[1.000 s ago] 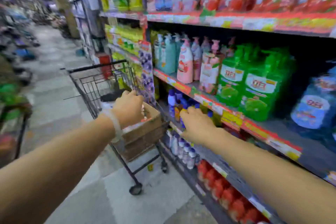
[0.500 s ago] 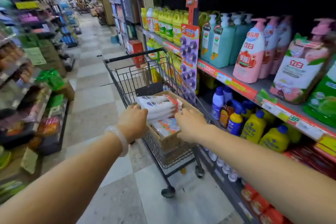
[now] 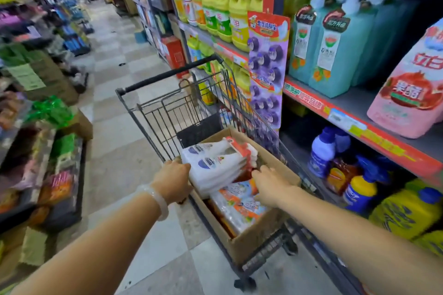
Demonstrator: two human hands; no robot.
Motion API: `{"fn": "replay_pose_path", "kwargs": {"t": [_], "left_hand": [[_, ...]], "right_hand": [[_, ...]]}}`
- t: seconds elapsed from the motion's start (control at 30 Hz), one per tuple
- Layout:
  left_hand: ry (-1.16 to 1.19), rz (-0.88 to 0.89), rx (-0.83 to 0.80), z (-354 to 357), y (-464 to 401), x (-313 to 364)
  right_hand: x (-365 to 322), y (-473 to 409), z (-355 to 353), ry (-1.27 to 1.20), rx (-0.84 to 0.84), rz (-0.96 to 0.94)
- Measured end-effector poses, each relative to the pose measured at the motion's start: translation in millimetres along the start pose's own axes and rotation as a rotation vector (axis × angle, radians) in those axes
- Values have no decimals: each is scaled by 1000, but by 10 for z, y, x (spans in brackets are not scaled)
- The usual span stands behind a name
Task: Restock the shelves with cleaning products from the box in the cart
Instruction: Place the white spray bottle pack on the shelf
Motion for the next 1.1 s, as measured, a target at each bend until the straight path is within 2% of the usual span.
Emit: {"fn": "replay_pose_path", "kwargs": {"t": [0.17, 0.27, 0.4, 0.5, 0.63, 0.77, 0.87, 0.93, 1.1], "left_hand": [[-51, 54, -66, 190, -856, -37], [-107, 122, -123, 371, -1458, -54], [-134, 179, -222, 639, -2377, -165], [-62, 239, -287, 832, -2957, -183], [115, 268, -466, 1144, -3379, -126], [268, 294, -652, 1487, -3573, -97], [365, 255, -784, 1703, -3647, -108], [403, 194, -834, 1781, -3678, -128], [511, 143, -880, 1728, -3643, -106]], "right_hand": [[127, -639, 174, -56, -37, 52], [217, -1055, 295, -103, -90, 134], [284, -1648, 478, -283, -113, 288], [288, -2057, 643, -591, 1, 439], [269, -2481, 963, -1085, 208, 703], [263, -2593, 1235, -1272, 314, 929], [214, -2551, 1435, -1421, 268, 1108], [177, -2539, 1537, -1521, 263, 1156], [45, -2464, 1539, -1735, 422, 1158]]}}
Point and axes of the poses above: each hand's wrist, its own y-axis away from the middle knuckle, its own z-axis out of the palm, x = y × z, the point moved 7 cm from there along -y, towards the middle knuckle, and after that the axes turned 10 degrees about -z, right-handed, at the moved point
